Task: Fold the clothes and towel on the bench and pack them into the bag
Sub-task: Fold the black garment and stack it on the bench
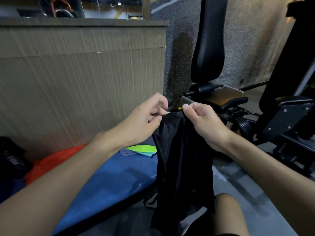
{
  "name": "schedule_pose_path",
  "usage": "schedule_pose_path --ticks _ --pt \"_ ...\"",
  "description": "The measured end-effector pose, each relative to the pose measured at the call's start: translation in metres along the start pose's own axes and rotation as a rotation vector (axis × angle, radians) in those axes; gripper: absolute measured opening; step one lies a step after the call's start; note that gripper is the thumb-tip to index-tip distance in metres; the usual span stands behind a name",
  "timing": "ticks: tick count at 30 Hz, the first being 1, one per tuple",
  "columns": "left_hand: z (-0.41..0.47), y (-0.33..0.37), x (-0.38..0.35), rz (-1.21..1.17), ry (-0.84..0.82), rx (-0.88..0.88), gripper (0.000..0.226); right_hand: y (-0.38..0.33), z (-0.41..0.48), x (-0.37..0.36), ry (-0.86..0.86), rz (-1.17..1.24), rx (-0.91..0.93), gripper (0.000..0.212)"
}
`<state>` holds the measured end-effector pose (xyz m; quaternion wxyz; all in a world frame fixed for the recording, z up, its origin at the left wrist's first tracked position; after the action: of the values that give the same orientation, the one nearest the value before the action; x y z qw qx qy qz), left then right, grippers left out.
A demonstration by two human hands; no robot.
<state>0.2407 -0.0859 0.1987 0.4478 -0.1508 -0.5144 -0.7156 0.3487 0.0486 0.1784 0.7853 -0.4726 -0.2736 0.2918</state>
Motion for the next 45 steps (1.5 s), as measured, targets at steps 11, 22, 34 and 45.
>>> schedule_pose_path --ticks 11,22,34,45 --pt "-0.001 0.001 -0.002 0.113 0.065 0.102 0.012 0.004 0.001 -0.001 0.047 0.503 -0.274 0.029" --pt "-0.001 0.007 -0.015 0.152 0.020 0.177 0.033 -0.015 -0.003 -0.013 -0.023 0.863 -0.433 0.035" --pt "0.000 -0.010 0.003 0.053 0.092 0.164 0.018 0.002 -0.015 -0.010 -0.299 0.390 -0.369 0.009" --pt "-0.001 -0.010 0.012 -0.026 -0.087 0.080 0.010 0.009 -0.024 -0.021 -0.385 0.205 -0.234 0.011"
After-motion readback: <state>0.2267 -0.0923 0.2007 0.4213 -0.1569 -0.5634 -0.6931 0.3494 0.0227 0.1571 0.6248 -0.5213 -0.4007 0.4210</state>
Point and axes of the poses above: each hand's wrist, its own z-axis towards the middle knuckle, its own x-axis out of the back of the hand, y = z × x, the point moved 5 cm from there along z, towards the middle knuckle, and after that the axes turned 8 degrees about z, right-handed, at the moved point
